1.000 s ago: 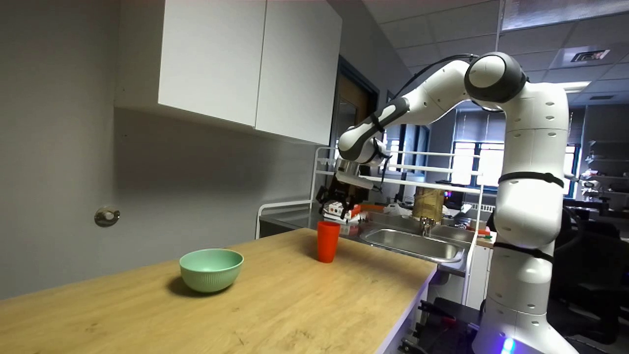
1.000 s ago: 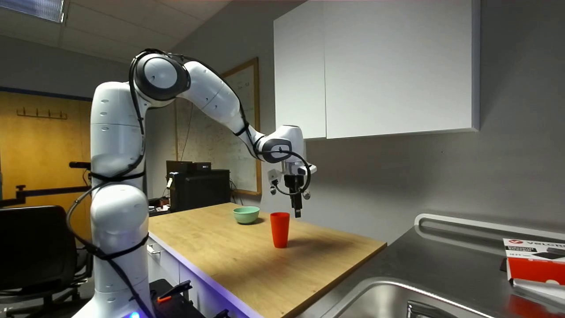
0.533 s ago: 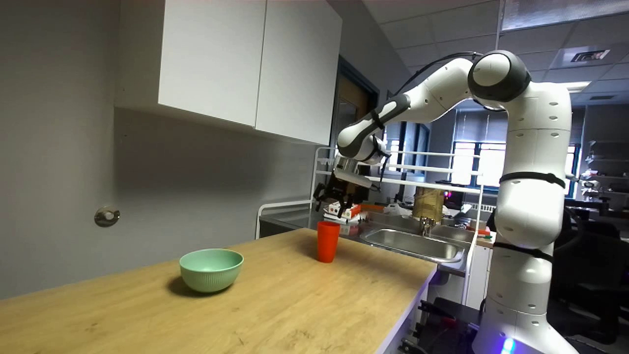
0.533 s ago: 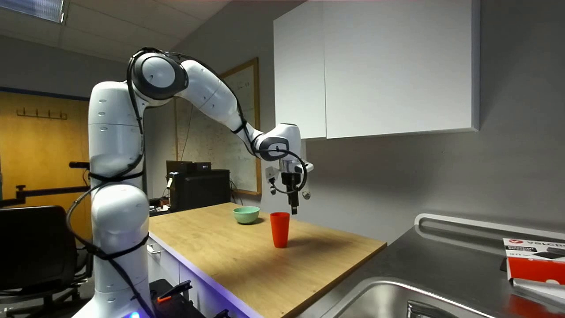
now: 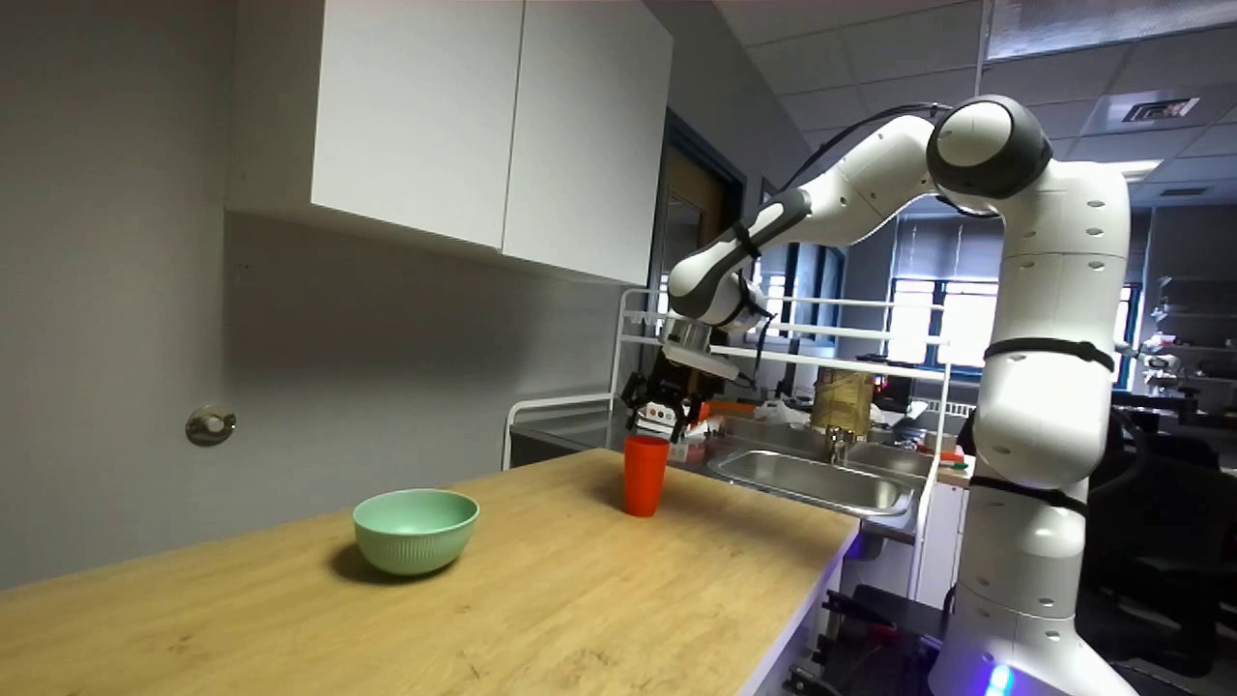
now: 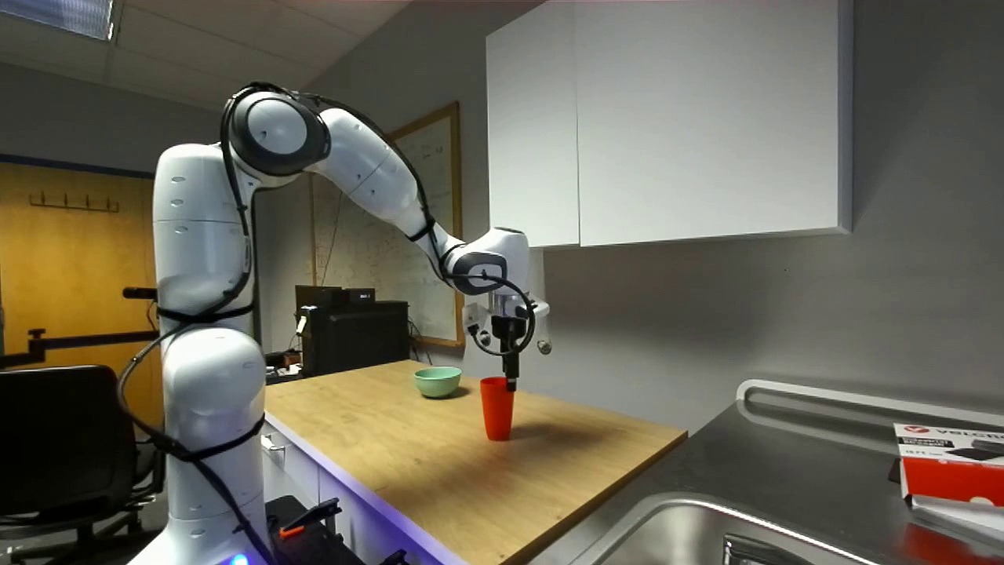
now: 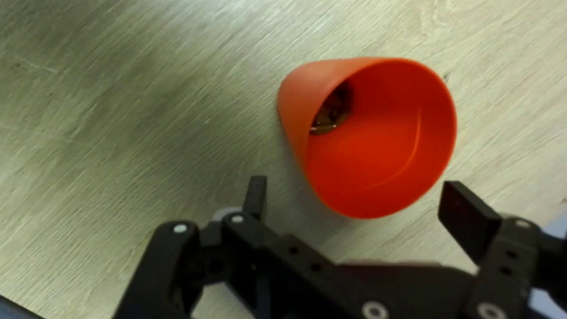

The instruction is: Pour the contents of the orange cup into the bowl

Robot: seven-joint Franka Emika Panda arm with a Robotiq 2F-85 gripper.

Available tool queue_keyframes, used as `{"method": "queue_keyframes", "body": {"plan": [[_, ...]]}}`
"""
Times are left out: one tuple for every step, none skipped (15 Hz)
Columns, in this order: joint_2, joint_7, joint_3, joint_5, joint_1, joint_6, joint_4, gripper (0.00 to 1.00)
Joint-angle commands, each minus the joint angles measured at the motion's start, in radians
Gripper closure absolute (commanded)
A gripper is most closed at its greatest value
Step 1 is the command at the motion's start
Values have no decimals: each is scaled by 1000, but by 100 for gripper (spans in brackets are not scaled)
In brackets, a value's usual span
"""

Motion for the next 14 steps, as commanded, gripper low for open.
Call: {"method": "queue_keyframes", "body": {"plan": [[-53, -42, -10, 49, -4, 8, -66, 0], [-54, -46, -12, 56, -5, 10, -75, 0], [-56, -49, -14, 62, -5, 10, -84, 0], [-53, -49, -15, 63, -6, 12, -90, 0], [-49, -50, -16, 68, -7, 10, -94, 0], [-42, -38, -15, 58, -9, 14, -97, 0], [-35, -31, -15, 52, -10, 16, -99, 0], [-32, -25, -15, 46, -10, 19, -103, 0], [-31, -22, -15, 45, -10, 21, -105, 0], [-31, -11, -14, 31, -11, 25, -107, 0], [-29, 2, -13, 19, -11, 34, -111, 25], [-28, 10, -13, 11, -11, 39, -111, 25], [-26, 16, -12, 5, -10, 41, -109, 31], [-25, 22, -11, -1, -10, 43, -108, 40]]}}
